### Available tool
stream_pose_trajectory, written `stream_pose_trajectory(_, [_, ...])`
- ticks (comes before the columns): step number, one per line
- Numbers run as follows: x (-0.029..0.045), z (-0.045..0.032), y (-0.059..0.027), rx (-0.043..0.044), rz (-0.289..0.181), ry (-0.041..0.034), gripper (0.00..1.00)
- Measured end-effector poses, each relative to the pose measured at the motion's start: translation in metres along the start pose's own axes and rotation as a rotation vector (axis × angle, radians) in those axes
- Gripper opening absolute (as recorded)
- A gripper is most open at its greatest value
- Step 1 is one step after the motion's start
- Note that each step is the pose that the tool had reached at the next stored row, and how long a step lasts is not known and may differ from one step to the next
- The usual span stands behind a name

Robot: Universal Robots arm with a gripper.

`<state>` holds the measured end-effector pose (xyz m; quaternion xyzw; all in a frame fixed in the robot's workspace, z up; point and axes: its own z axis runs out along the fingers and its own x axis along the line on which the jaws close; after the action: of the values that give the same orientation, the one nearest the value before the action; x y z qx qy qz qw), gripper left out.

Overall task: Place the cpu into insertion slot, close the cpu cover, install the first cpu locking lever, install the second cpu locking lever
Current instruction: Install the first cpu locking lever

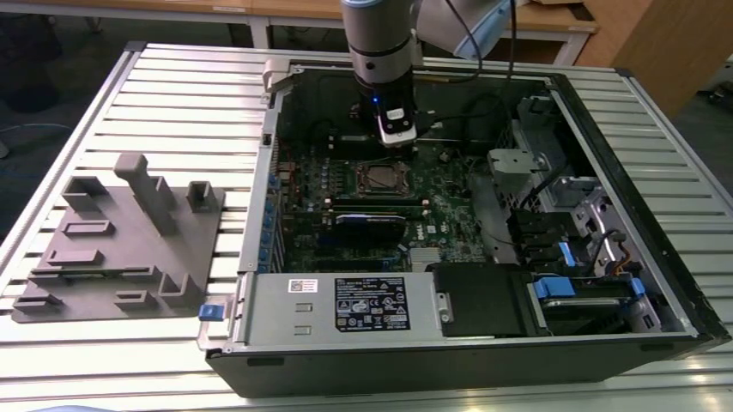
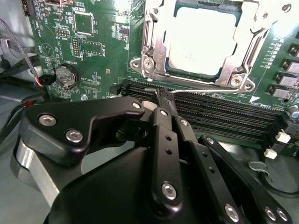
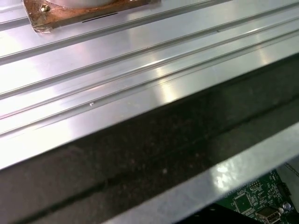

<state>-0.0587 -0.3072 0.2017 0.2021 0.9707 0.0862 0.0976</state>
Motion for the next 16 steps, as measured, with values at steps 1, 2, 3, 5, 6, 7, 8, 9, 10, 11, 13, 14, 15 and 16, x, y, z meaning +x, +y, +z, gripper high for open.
stream_pose_trajectory(1, [0.0000, 0.0001, 0.0001, -0.0006, 0.000, 0.0003, 0.11])
stream_pose_trajectory(2, [0.0000, 0.0001, 0.0001, -0.0011, 0.000, 0.0004, 0.11])
stream_pose_trajectory(3, [0.0000, 0.0001, 0.0001, -0.0012, 0.000, 0.0003, 0.11])
stream_pose_trajectory(5, [0.0000, 0.0001, -0.0001, -0.0013, 0.000, 0.0004, 0.11])
stream_pose_trajectory(6, [-0.0001, 0.0001, -0.0003, -0.0012, 0.000, 0.0004, 0.11])
stream_pose_trajectory(7, [-0.0002, 0.0001, -0.0004, -0.0011, 0.000, 0.0004, 0.11])
stream_pose_trajectory(8, [-0.0003, 0.0000, -0.0007, -0.0010, 0.000, 0.0005, 0.11])
stream_pose_trajectory(9, [-0.0004, 0.0000, -0.0010, -0.0010, 0.000, 0.0005, 0.11])
stream_pose_trajectory(10, [-0.0005, 0.0001, -0.0013, -0.0011, 0.000, 0.0004, 0.11])
stream_pose_trajectory(11, [-0.0006, 0.0002, -0.0015, -0.0011, 0.000, 0.0003, 0.11])
stream_pose_trajectory(13, [-0.0007, 0.0005, -0.0020, -0.0003, 0.000, 0.0000, 0.11])
stream_pose_trajectory(14, [-0.0007, 0.0010, -0.0023, 0.0001, 0.000, 0.0000, 0.11])
stream_pose_trajectory(15, [-0.0007, 0.0018, -0.0026, 0.0002, 0.000, -0.0001, 0.11])
stream_pose_trajectory(16, [-0.0006, 0.0027, -0.0029, 0.0002, 0.000, -0.0001, 0.11])
